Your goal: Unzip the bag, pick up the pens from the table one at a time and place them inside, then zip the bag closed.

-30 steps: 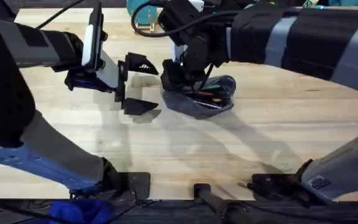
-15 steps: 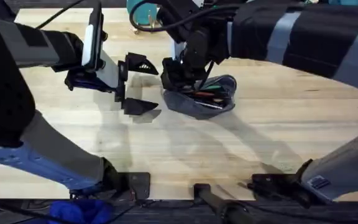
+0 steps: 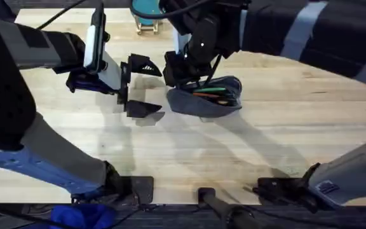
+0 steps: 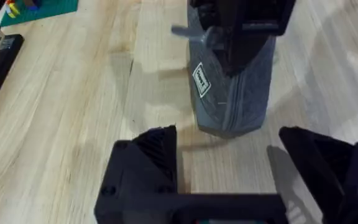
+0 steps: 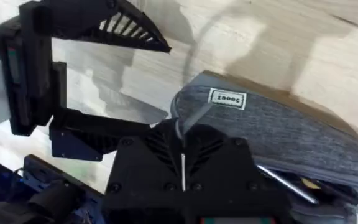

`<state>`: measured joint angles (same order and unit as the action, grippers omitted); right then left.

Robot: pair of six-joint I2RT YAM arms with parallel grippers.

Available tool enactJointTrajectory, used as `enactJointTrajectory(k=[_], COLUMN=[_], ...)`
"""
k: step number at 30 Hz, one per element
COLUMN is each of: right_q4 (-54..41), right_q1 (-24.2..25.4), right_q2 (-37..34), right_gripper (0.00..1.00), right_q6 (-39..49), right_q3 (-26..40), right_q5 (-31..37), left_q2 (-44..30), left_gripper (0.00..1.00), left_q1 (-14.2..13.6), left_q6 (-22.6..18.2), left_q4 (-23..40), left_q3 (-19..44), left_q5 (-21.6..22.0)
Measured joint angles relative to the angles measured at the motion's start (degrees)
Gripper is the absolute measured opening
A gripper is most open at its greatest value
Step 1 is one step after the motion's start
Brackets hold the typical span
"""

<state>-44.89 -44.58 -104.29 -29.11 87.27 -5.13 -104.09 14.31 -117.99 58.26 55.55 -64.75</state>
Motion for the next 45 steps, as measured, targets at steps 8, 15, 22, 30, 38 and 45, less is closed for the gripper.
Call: enactJointTrajectory(k=[8,15,22,30,38,45], right_q4=[-0.4,-0.4,-0.5,-0.5,-0.4,-0.3], right_q1=[0.0,0.0,0.0,0.0,0.0,0.0], right_q2=[0.0,0.0,0.0,0.0,0.0,0.0], right_gripper=[0.032,0.032,0.032,0.032,0.032,0.032], right_q6=[0.7,0.9,1.1,1.3,2.0,2.1], right_q3=[0.1,0.3,0.3,0.3,0.3,0.3], right_q5=[0.0,0.0,0.0,0.0,0.0,0.0], left_q2=[0.0,0.0,0.0,0.0,0.0,0.0], left_gripper=[0.993,0.993,0.993,0.993,0.993,0.995], left_q1=[0.0,0.0,0.0,0.0,-0.9,-5.7], left_q6=[0.0,0.0,0.0,2.4,5.8,6.5], left_q4=[0.0,0.0,0.0,-1.5,-1.5,-1.6], left_q3=[0.0,0.0,0.0,0.0,0.0,0.0], left_q5=[0.0,-0.2,-0.2,-2.7,-7.8,-9.3])
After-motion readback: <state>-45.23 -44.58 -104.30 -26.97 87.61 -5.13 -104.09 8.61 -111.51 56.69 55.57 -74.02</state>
